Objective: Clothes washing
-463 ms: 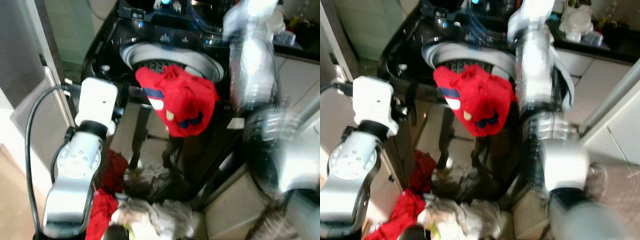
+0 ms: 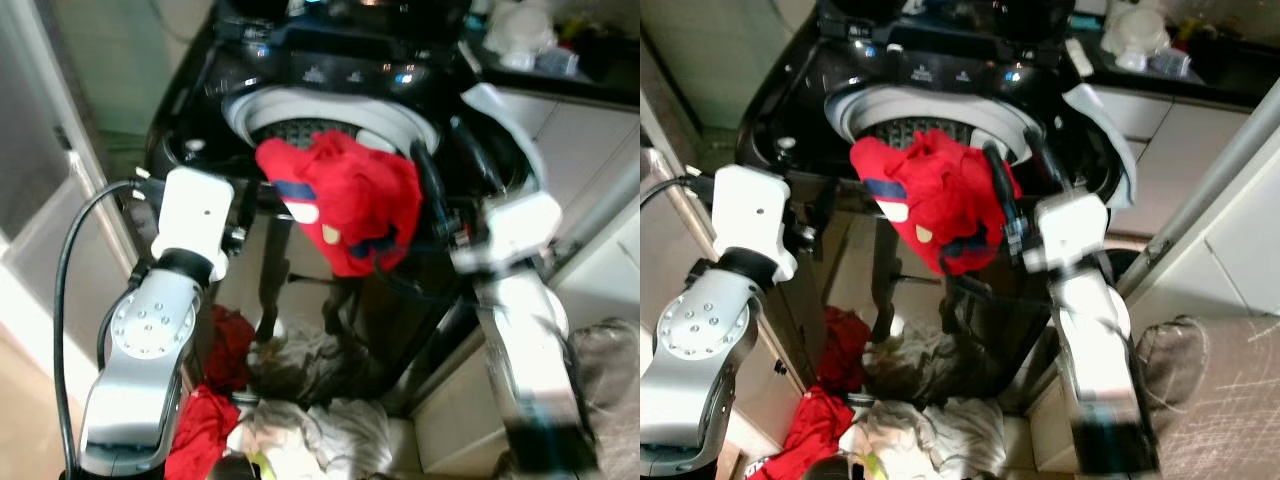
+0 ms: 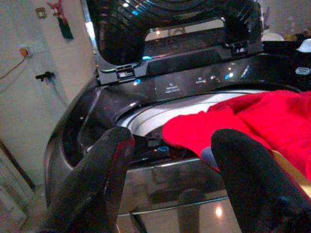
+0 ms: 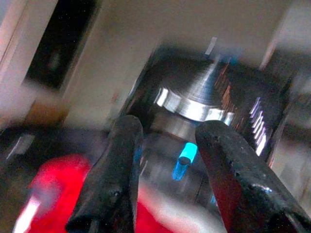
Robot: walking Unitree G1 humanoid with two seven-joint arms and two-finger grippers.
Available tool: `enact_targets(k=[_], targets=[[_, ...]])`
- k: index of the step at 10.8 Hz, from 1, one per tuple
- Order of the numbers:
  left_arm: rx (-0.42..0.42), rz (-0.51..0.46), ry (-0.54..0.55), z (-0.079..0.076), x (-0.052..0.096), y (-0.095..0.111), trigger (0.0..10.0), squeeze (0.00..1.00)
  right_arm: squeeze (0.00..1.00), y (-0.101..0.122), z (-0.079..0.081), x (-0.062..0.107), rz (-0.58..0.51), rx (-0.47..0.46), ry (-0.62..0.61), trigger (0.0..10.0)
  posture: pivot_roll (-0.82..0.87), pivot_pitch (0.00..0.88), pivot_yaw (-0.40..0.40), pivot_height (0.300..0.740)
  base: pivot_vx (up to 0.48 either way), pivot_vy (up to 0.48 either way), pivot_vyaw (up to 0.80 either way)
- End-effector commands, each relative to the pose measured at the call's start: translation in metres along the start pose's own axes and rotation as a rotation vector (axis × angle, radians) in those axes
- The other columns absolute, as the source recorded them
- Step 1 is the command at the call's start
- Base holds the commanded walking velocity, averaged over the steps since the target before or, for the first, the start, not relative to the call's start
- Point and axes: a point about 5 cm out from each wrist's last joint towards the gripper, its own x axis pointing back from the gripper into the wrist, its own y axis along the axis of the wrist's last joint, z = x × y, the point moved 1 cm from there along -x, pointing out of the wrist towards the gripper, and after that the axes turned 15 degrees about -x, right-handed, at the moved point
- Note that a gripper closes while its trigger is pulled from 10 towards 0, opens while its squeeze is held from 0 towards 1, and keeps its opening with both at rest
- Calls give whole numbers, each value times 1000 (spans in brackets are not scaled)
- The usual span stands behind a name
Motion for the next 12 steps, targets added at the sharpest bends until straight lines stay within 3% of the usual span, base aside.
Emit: enact_targets(k=[1,2,3,4,6,7,9,11,12], targets=[[3,-6,-9,0,1,1,10000,0,0,-23,2,9,120,-60,-1,10000,108,50,-50,740,0,0,0],[1,-16,-11,1,-2,4,10000,0,0,-59,-1,14,291,-236,-106,10000,125,48,-39,740,0,0,0],[-1,-22,-11,2,-2,6,10000,0,0,-79,0,11,374,-356,-160,10000,146,50,-36,740,0,0,0],[-7,-21,-6,3,0,6,10000,0,0,-90,7,1,412,-464,-161,10000,161,51,-38,740,0,0,0],[-17,-11,20,9,3,6,10000,0,0,-104,22,-18,462,-582,-112,10000,203,53,-52,740,0,0,0],[-18,-7,30,10,5,6,10000,0,0,-109,25,-25,482,-622,-110,10000,224,54,-62,740,0,0,0],[-21,-1,45,11,6,6,10000,0,0,-107,26,-46,464,-613,-85,10000,237,51,-69,740,0,0,0],[-19,-2,50,12,6,7,10000,0,0,-88,19,-82,366,-531,-58,10000,239,49,-69,740,0,0,0],[-20,-3,52,12,5,7,10000,0,0,-65,14,-110,276,-509,-37,10000,240,44,-72,740,0,0,0]])
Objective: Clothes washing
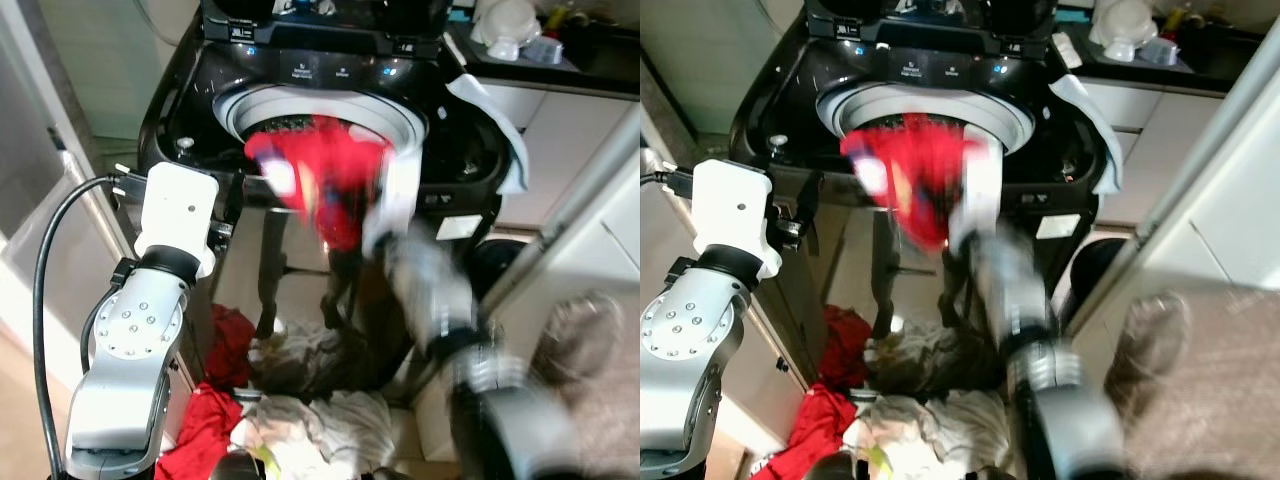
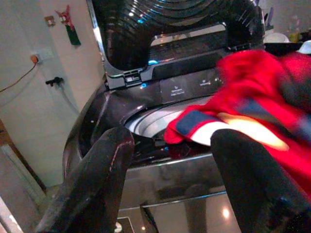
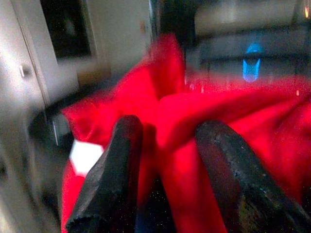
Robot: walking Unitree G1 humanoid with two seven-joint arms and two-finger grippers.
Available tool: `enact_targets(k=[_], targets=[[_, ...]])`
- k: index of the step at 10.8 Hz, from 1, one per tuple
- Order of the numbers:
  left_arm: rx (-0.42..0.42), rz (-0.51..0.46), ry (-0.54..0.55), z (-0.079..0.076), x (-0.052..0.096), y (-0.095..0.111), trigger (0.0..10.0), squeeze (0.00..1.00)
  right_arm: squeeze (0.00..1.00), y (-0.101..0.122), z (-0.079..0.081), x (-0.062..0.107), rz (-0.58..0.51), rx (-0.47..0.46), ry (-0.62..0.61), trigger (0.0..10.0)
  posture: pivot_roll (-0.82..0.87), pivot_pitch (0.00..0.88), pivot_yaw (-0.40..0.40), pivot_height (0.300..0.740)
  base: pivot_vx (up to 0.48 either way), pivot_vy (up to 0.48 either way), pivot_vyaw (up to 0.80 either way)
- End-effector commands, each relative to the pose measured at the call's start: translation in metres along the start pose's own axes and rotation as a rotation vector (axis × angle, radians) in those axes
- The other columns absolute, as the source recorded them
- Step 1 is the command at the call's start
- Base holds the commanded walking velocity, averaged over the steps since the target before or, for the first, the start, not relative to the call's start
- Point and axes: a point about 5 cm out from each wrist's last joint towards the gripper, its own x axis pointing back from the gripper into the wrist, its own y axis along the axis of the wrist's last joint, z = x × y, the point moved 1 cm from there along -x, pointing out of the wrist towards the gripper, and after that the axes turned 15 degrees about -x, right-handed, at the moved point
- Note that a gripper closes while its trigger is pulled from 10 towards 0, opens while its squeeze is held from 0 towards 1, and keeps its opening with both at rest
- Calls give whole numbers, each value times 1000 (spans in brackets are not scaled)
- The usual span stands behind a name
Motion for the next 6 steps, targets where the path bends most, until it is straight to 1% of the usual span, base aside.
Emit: enact_targets(k=[1,2,3,4,5,6], targets=[[2,-18,0,0,0,5,10000,0,0,21,-1,-7,-70,-6,5,10000,240,44,-72,740,0,0,0],[6,-19,1,-1,-1,5,10000,0,0,46,5,-19,-139,27,25,10000,234,37,-73,740,0,0,0],[7,-19,0,-2,-2,5,10000,0,0,73,8,-27,-241,77,8,10000,234,37,-73,740,0,0,0],[8,-21,0,-3,-2,6,10000,0,0,91,10,-28,-316,132,8,10000,229,34,-82,740,0,0,0],[9,-20,3,-3,-3,5,10000,0,0,87,10,-24,-314,117,20,10000,228,35,-85,740,0,0,0],[12,-13,11,-2,-2,3,10000,0,0,64,7,-9,-262,88,44,10000,223,36,-92,740,0,0,0]])
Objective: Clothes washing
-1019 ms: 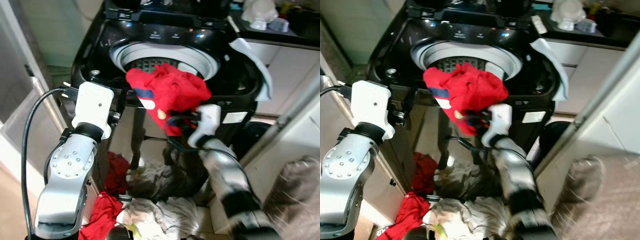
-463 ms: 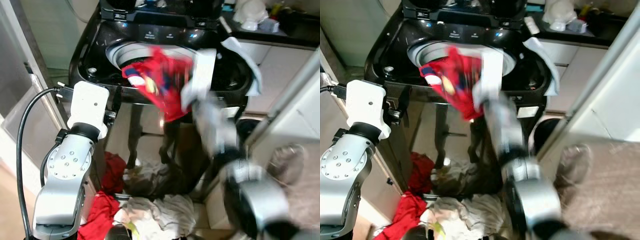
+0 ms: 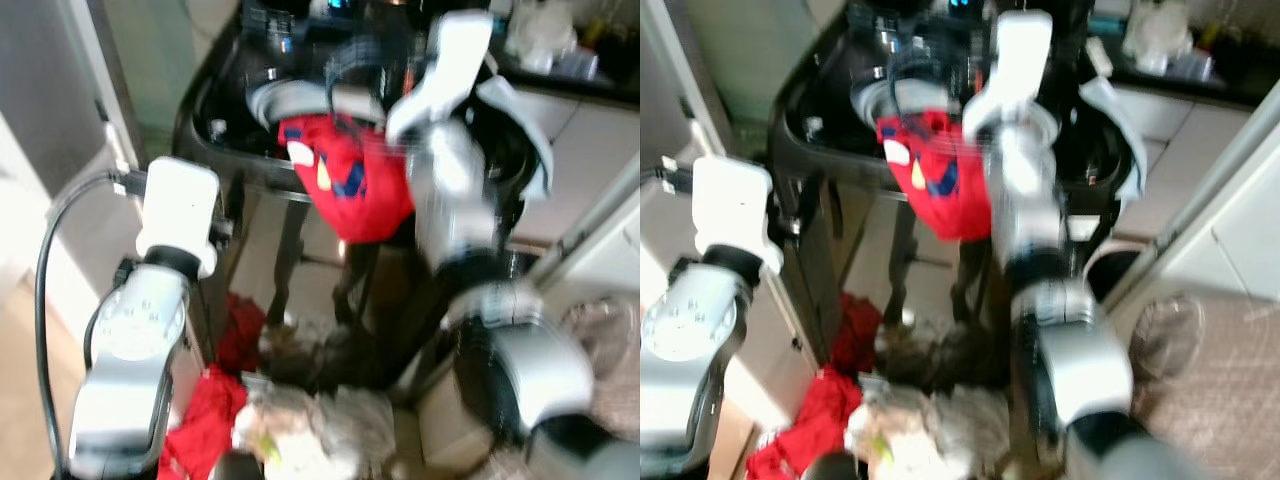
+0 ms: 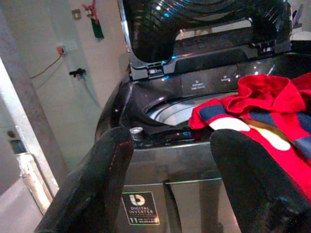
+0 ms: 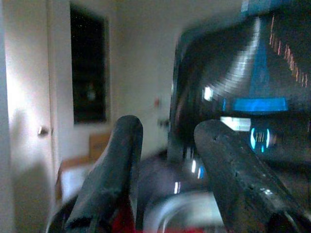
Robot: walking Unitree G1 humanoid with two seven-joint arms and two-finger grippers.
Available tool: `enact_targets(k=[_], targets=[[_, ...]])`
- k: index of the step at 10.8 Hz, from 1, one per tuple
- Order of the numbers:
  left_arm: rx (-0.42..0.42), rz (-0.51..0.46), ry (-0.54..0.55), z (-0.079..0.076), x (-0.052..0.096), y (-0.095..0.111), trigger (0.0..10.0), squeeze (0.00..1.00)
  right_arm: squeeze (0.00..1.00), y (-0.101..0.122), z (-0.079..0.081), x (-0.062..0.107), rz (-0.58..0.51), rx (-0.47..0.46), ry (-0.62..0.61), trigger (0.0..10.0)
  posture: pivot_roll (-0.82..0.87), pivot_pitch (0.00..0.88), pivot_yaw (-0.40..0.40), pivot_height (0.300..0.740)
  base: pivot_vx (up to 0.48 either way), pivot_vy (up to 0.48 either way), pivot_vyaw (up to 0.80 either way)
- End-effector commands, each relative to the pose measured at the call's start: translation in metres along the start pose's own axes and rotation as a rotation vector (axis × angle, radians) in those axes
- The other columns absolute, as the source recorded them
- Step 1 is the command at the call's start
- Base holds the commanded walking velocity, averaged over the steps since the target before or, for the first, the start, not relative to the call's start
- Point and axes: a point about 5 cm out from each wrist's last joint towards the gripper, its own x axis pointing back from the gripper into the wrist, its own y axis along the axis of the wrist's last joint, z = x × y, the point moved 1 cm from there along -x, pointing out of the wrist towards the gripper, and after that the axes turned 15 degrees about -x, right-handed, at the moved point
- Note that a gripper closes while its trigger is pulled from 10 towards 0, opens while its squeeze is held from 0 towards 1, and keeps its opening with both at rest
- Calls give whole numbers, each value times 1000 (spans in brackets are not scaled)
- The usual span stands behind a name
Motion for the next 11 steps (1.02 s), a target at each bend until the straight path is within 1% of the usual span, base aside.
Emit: enact_targets(k=[1,2,3,4,5,6,7,8,9,10,11], targets=[[-7,9,10,-2,0,-2,10000,0,0,-6,-3,12,25,-6,-6,10000,212,36,-97,740,0,0,0],[-12,23,14,-1,1,-6,10000,0,0,-13,-6,33,33,20,-21,10000,197,35,-97,740,0,0,0],[-6,43,16,-3,-1,-12,10000,0,0,-26,-5,80,94,122,-13,10000,167,28,-91,740,0,0,0],[1,48,18,-4,-3,-14,10000,0,0,-31,0,97,125,155,13,10000,146,21,-84,740,0,0,0],[23,55,25,-5,-6,-17,10000,0,0,-32,1,104,139,150,6,10000,130,12,-76,740,0,0,0],[27,60,24,-6,-8,-18,10000,0,0,-33,-2,105,143,149,-13,10000,119,4,-66,740,0,0,0],[35,59,8,-9,-12,-20,10000,0,0,-32,-8,103,147,157,-61,10000,112,0,-58,740,0,0,0],[24,45,-1,-10,-15,-19,10000,0,0,-33,-5,97,160,150,-69,10000,108,0,-51,740,0,0,0],[23,45,-2,-11,-16,-19,10000,0,0,-37,-7,90,169,159,-70,10000,108,0,-51,740,0,0,0],[27,45,-2,-11,-16,-19,10000,0,0,-40,-12,80,168,188,-96,10000,118,0,-46,740,0,0,0],[27,40,-4,-12,-17,-19,10000,0,0,-46,-16,56,190,251,-114,10000,136,0,-47,740,0,0,0]])
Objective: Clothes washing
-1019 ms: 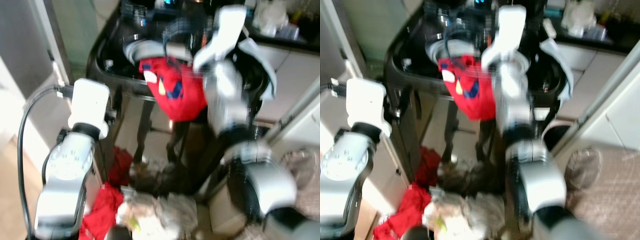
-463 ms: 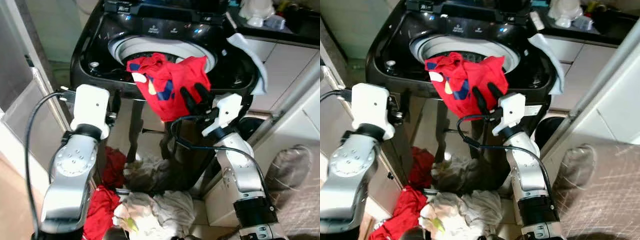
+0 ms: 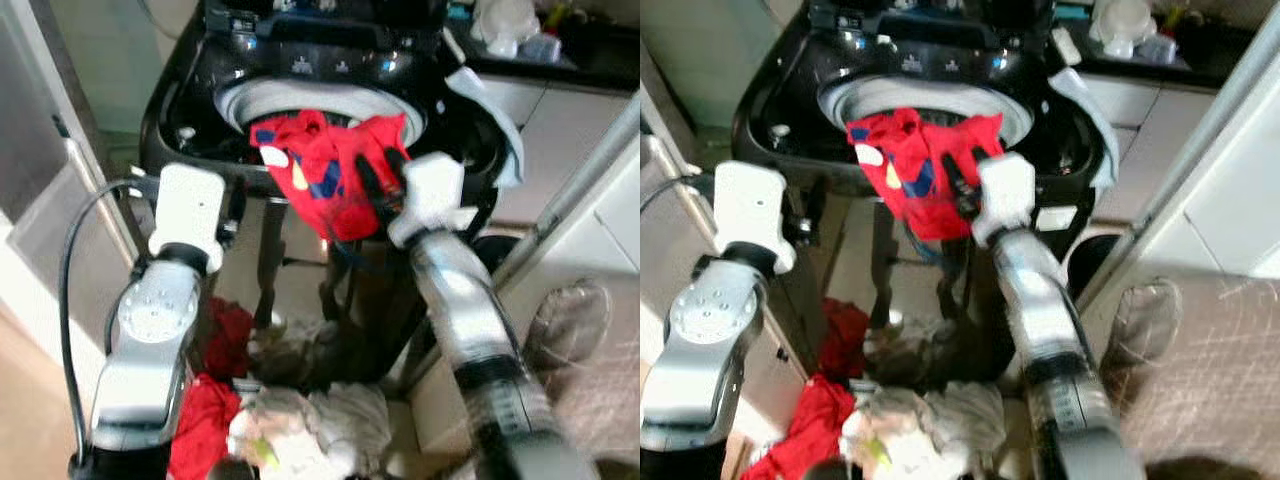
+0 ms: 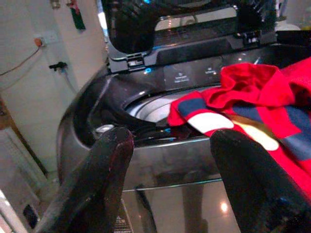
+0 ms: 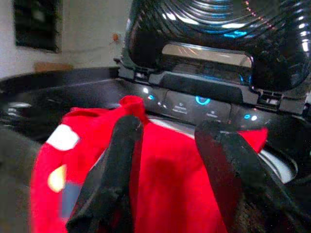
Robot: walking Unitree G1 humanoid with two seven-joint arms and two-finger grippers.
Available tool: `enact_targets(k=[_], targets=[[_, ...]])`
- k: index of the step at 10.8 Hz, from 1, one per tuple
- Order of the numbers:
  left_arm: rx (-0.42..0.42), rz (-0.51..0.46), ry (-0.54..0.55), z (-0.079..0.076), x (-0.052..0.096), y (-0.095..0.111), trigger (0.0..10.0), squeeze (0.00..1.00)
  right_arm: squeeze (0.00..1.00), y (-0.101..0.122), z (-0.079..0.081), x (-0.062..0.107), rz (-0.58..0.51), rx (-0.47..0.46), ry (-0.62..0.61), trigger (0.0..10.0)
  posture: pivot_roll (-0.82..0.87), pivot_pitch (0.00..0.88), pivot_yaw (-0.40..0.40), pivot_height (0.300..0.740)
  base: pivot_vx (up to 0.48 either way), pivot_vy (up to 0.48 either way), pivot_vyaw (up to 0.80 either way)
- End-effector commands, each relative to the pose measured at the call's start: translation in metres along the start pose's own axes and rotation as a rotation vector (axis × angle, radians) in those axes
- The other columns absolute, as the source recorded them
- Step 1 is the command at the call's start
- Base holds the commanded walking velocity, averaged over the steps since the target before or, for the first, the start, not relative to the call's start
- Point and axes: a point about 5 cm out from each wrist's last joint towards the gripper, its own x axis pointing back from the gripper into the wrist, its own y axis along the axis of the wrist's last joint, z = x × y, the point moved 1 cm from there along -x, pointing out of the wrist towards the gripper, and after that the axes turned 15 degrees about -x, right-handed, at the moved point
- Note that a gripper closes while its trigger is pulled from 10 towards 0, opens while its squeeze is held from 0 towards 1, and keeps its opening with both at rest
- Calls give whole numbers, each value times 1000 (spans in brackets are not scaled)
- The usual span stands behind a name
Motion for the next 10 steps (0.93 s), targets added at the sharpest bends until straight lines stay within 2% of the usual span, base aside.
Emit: enact_targets(k=[1,2,4,7,8,9,10], targets=[[1,-7,-10,-2,-1,2,10000,0,0,0,-2,-6,2,17,-20,10000,156,1,-51,740,0,0,0],[-4,-1,-4,0,3,2,10000,0,0,-3,-3,-21,60,6,-72,10000,188,17,-58,740,0,0,0],[-30,37,29,13,17,-2,10000,0,0,-4,5,-38,114,43,-75,10000,274,56,-65,740,0,0,0],[-58,71,57,24,32,-4,10000,0,0,-7,7,-49,204,158,-91,10000,350,80,-70,740,0,0,0],[-64,78,61,27,34,-4,10000,0,0,-6,4,-51,236,312,-99,10000,358,80,-70,740,0,0,0],[-65,82,61,27,34,-4,10000,0,0,5,1,-55,194,467,-105,10000,356,78,-74,740,0,0,0],[-59,78,63,24,31,-3,10000,0,0,40,0,-68,17,639,-143,10000,345,70,-80,740,0,0,0]])
